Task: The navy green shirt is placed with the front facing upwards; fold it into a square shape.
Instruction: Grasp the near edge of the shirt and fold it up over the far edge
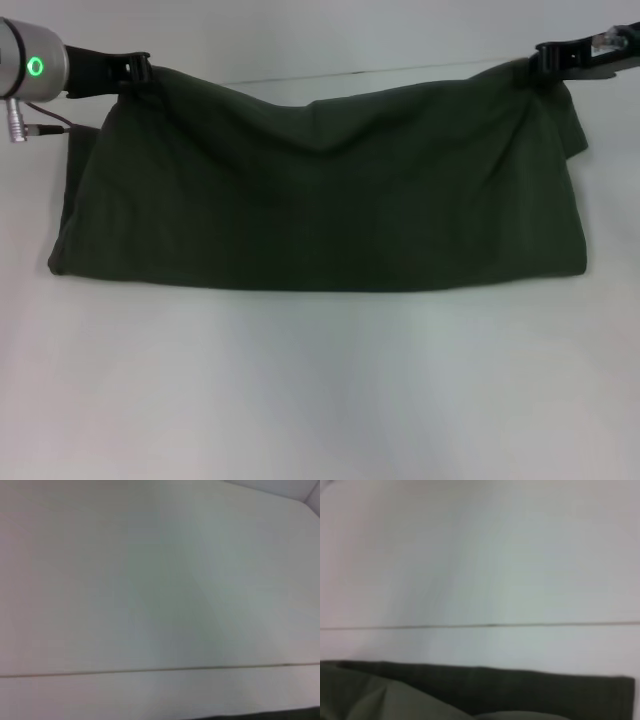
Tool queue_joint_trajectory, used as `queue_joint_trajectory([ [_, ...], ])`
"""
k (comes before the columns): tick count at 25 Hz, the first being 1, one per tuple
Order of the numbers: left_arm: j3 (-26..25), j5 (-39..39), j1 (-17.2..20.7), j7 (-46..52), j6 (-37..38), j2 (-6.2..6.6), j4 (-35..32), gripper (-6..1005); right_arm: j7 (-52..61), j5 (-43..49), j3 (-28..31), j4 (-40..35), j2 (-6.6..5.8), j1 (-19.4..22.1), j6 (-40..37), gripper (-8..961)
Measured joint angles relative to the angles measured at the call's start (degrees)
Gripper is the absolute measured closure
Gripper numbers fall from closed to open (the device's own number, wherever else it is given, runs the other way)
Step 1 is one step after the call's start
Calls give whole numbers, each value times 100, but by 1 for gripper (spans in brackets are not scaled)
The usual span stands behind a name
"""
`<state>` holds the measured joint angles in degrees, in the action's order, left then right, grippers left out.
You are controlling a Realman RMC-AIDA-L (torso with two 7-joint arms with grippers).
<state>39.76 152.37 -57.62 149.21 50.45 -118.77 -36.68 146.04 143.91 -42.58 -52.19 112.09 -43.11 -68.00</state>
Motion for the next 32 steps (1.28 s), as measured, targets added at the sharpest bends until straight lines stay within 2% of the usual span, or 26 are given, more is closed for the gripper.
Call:
queue_joint_trajectory([
  [4,16,0,-12,2,-202,-1,51,918,-18,14,-37,83,106,-75,336,905],
  [15,106,25,-44,3,-665,-32,103,918,-68,8,-117,578,136,-135,1176,905],
  [25,312,52,-87,2,-1008,-65,318,918,-102,3,-463,816,291,-281,1860,905],
  [32,323,57,-75,2,-1102,-62,346,917,-103,39,-550,900,337,-410,2086,906],
])
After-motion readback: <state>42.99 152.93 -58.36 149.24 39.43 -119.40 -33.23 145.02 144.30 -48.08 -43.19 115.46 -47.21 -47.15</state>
